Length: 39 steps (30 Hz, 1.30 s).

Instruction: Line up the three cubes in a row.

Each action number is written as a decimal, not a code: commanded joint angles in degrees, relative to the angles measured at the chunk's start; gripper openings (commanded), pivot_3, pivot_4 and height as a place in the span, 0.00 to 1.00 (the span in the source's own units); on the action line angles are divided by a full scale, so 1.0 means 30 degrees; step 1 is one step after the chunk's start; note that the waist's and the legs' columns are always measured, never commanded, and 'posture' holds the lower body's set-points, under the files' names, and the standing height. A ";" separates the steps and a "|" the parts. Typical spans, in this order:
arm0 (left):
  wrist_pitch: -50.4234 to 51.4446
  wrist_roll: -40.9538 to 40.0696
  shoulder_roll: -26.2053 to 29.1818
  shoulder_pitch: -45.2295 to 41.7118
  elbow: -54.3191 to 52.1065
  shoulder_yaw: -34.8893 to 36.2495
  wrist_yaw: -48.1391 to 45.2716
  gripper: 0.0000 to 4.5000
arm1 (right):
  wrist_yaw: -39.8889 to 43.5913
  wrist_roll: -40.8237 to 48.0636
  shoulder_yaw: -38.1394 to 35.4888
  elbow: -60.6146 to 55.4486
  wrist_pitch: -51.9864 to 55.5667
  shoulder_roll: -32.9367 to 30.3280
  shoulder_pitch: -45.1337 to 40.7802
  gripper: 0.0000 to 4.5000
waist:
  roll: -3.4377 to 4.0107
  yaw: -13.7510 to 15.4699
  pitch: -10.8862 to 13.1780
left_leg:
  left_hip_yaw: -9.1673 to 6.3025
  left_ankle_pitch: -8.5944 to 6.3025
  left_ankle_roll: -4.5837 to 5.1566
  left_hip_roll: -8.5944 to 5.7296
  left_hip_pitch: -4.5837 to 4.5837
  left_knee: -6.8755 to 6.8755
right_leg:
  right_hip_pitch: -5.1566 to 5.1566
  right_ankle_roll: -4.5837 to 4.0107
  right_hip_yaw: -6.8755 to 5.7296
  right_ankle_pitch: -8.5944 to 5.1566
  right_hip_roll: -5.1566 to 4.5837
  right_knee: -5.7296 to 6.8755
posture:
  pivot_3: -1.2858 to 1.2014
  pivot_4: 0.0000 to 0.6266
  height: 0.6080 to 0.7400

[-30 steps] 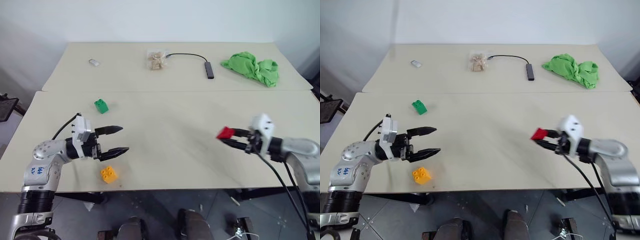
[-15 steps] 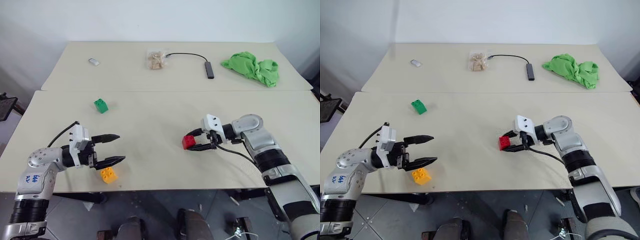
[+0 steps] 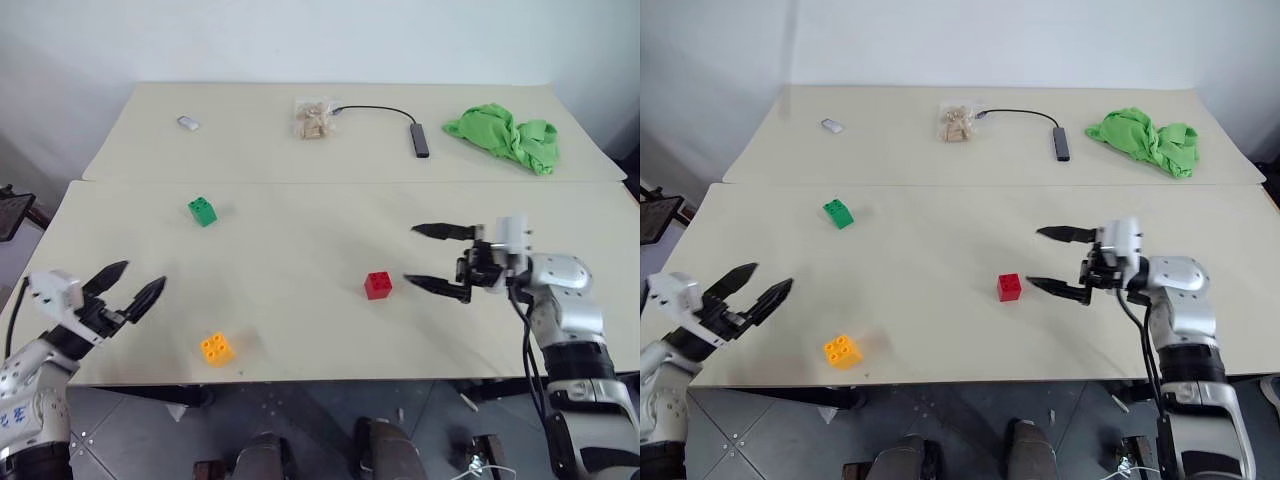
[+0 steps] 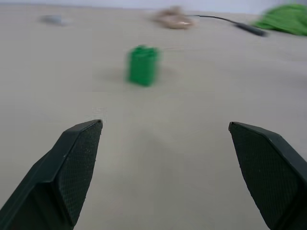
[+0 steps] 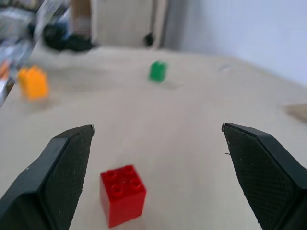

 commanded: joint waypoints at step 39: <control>-0.5341 0.7362 0.2402 -1.8846 2.0630 -0.7732 -0.4768 0.33 | -0.5725 0.0491 -0.1287 -0.8108 -0.0135 0.0215 0.7264 1.00 | -0.0060 -0.0015 0.0010 | 0.0068 -0.0001 0.0003 -0.0013 -0.0028 -0.0075 | -0.0053 -0.0003 -0.0115 0.0041 0.0002 -0.0050 | 0.52 0.24 1.00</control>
